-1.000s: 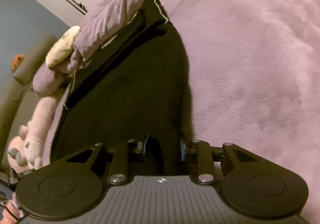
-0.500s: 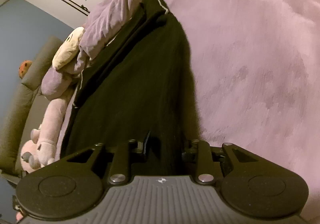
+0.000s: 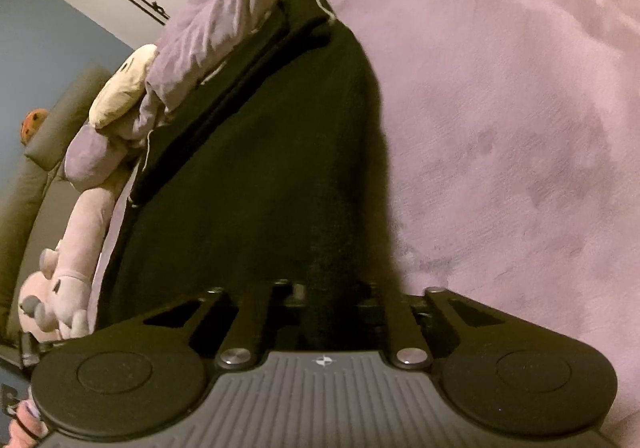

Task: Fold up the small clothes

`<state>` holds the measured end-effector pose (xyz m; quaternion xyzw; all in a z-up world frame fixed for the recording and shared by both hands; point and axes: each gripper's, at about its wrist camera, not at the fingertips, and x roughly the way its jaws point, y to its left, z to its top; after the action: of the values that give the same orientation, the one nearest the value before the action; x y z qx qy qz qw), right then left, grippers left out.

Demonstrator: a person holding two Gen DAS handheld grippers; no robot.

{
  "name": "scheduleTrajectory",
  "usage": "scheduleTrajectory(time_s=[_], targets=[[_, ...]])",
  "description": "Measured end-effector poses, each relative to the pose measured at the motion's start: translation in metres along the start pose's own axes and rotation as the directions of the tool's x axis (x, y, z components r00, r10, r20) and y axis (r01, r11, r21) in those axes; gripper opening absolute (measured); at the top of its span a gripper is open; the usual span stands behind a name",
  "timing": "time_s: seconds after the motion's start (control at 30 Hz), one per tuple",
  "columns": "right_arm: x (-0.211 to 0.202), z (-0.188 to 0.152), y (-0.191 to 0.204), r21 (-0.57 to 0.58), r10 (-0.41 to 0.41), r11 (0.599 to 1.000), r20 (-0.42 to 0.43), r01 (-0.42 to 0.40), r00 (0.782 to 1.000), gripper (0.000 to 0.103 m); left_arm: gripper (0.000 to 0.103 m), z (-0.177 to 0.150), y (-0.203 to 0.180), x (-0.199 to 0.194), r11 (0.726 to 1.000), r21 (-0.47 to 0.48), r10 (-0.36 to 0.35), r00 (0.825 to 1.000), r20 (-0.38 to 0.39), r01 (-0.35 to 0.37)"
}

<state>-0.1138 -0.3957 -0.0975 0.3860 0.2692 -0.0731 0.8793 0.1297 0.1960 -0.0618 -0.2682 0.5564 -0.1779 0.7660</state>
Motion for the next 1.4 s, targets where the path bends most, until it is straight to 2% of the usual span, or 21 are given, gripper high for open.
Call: scheduleTrajectory(time_s=[0.17,0.4,0.53,0.63,0.73,0.93,0.97,1.17,1.3,1.4], targets=[[-0.029,0.009,0.007,0.056,0.131,0.989,0.100,-0.137,0.986,0.008,0.014,-0.001,-0.011,-0.034,0.993,-0.033,-0.112,0.991,0.079,0.115],[-0.056,0.014,0.003,0.117,0.211,0.966,0.173,-0.232,0.962,0.008,0.009,0.000,-0.023,-0.077,0.972,-0.030,-0.225,0.960,0.167,0.233],[-0.061,0.010,0.003,0.106,0.211,0.967,0.174,-0.232,0.962,0.008,0.009,-0.004,-0.029,-0.079,0.980,0.018,-0.196,0.967,0.162,0.196],[-0.060,0.009,0.003,0.077,0.170,0.980,0.154,-0.184,0.973,0.008,0.009,-0.007,-0.023,-0.070,0.987,0.011,-0.158,0.977,0.142,0.158],[-0.062,0.007,-0.002,0.089,0.159,0.981,0.150,-0.174,0.976,0.008,0.009,-0.010,-0.013,-0.064,0.987,-0.040,-0.150,0.979,0.135,0.157],[-0.066,0.009,0.002,0.091,0.170,0.978,0.157,-0.185,0.973,0.008,0.009,-0.010,-0.010,-0.070,0.985,-0.036,-0.161,0.976,0.149,0.168],[-0.066,0.010,0.004,0.079,0.154,0.983,0.150,-0.167,0.977,0.008,0.009,-0.010,-0.010,-0.071,0.986,-0.031,-0.158,0.976,0.151,0.165],[-0.044,0.001,0.001,0.009,0.032,0.999,0.025,-0.033,0.999,0.012,0.009,-0.012,-0.009,-0.063,0.993,-0.009,-0.112,0.986,0.122,0.114],[-0.031,-0.009,-0.013,0.067,0.006,0.998,-0.023,-0.005,1.000,0.014,0.010,-0.012,-0.004,-0.053,0.997,-0.019,-0.077,0.993,0.090,0.079],[-0.025,-0.013,-0.016,0.048,-0.010,0.999,-0.065,0.013,0.998,0.017,0.010,-0.011,-0.003,-0.045,0.999,-0.009,-0.051,0.997,0.058,0.051]])
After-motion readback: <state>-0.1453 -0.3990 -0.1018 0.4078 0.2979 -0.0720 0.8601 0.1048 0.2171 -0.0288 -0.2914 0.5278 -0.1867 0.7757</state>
